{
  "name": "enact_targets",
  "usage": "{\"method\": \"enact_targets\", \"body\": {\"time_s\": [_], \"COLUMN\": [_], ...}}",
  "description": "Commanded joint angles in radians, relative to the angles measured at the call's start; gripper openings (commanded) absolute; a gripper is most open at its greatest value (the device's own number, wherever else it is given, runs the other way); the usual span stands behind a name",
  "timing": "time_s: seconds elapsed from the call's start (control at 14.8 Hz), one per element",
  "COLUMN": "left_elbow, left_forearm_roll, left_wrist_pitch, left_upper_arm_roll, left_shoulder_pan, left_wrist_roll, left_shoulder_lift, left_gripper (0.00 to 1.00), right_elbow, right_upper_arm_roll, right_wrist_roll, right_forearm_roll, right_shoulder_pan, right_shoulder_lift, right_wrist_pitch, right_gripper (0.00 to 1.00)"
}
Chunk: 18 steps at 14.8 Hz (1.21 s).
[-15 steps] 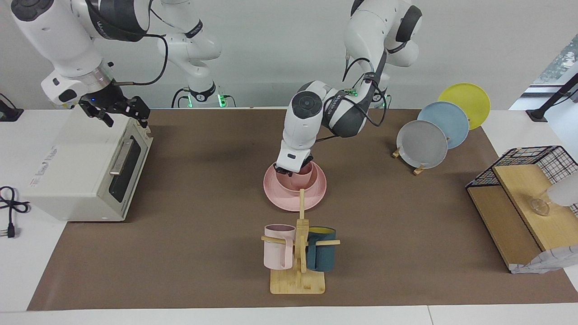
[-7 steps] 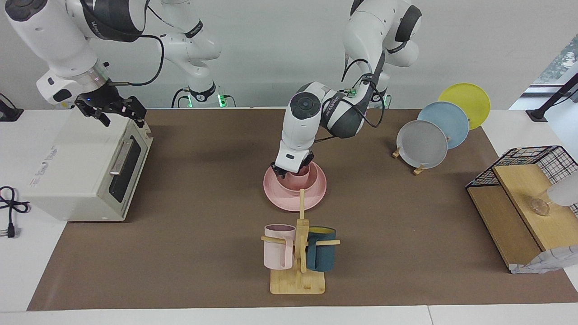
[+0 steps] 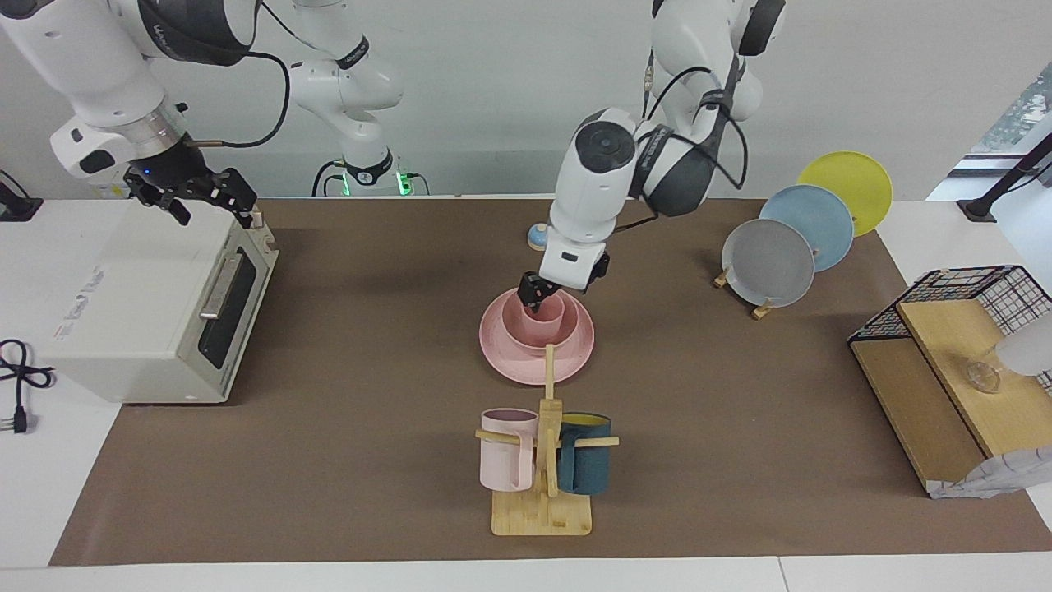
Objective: Organize tableware
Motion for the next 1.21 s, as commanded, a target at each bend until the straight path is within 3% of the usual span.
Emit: {"method": "enact_targets", "body": {"time_s": [0.0,0.2,0.47,0.88,1.15], "left_elbow": [-0.033,-0.034,-0.042,-0.243,-0.223], "left_forearm_roll": [0.035,0.035,0.037,0.041,0.064], "left_wrist_pitch": [-0.096,-0.202,-0.293,-0.276,-0.284], "left_upper_arm_roll": [0.001,0.000,0.001,0.003,0.004], "left_shoulder_pan": [0.101,0.281,0.437,0.488,0.485], "left_wrist_roll": [0.115,0.366,0.667,0.836,0.893], "left_shoulder_lift": [-0.111,-0.205,-0.276,-0.418,-0.414], "left_gripper": [1.00,1.00,1.00,1.00,1.00], "right_elbow": [0.002,0.002,-0.008,-0.008,-0.010], "right_upper_arm_roll": [0.007,0.005,0.005,0.005,0.005], "right_wrist_roll": [0.000,0.000,-0.002,0.000,-0.002], "right_forearm_roll": [0.015,0.015,0.015,0.015,0.015], "right_shoulder_pan": [0.009,0.011,0.014,0.014,0.012], "right_shoulder_lift": [-0.007,-0.009,-0.013,-0.013,-0.013], "right_wrist_pitch": [-0.022,-0.022,-0.020,-0.020,-0.020], "right_gripper": [1.00,1.00,1.00,1.00,1.00]}}
